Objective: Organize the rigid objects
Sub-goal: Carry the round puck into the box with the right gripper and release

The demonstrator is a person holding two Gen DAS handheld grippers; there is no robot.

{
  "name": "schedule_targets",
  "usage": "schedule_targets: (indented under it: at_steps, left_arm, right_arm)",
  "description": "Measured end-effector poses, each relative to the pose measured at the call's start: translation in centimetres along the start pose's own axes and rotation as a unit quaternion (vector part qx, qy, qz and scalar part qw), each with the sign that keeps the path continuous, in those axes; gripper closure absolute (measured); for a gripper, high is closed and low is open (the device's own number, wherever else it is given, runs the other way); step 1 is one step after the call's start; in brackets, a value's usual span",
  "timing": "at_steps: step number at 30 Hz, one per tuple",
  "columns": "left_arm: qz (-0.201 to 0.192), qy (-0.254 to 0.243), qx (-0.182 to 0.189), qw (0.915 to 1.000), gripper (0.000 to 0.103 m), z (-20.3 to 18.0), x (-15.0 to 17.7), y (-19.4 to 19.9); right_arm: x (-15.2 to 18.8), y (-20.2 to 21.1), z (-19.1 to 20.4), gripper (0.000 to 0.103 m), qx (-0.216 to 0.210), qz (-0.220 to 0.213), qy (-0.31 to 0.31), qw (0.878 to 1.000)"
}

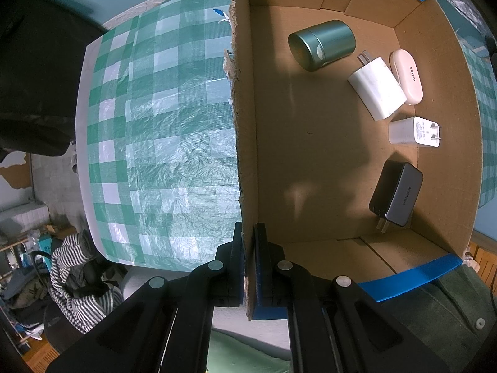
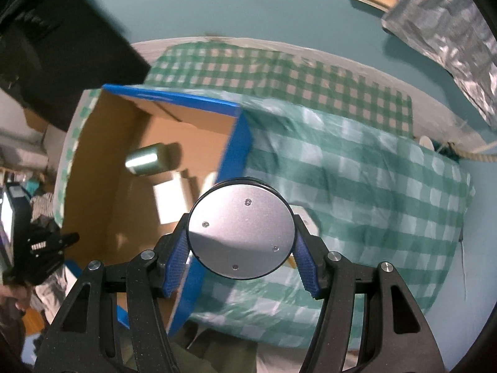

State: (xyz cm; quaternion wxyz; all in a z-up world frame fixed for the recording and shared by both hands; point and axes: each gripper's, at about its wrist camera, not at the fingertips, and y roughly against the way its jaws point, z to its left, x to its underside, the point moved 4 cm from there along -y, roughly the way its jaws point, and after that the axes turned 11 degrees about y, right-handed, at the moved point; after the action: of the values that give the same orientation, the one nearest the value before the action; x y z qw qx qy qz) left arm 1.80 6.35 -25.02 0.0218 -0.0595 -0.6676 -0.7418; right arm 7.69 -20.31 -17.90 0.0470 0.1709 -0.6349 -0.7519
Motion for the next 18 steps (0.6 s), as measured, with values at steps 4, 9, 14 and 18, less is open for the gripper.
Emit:
schedule_targets:
  at_steps: [4, 9, 14, 18]
  left_arm:
    - [0.000, -0.001, -0.001, 1.0000, 0.098, 0.0, -0.1, 0.1]
    - [-0.001, -0.001, -0.001, 1.0000, 0.098, 0.0, -0.1, 0.1]
    - [-0.001, -0.002, -0.001, 1.0000, 0.098, 0.0, -0.1, 0.1]
    - [-0.002, -0.003, -0.002, 1.0000, 0.098, 0.1, 0.0, 0.1]
  right_arm:
    - [-0.5, -0.2, 1.9, 0.041, -0.003, 0.002, 0.025, 1.000]
    - [-1.0, -1.0, 4.2, 0.041, -0.006, 0.013, 0.062, 0.998]
    - [-1.3, -2.1, 5.8, 0.041, -0.004, 0.026, 0.088, 0.996]
    - [-1.5, -3.2, 6.8, 0.041, -0.004, 0.036, 0.101, 0.994]
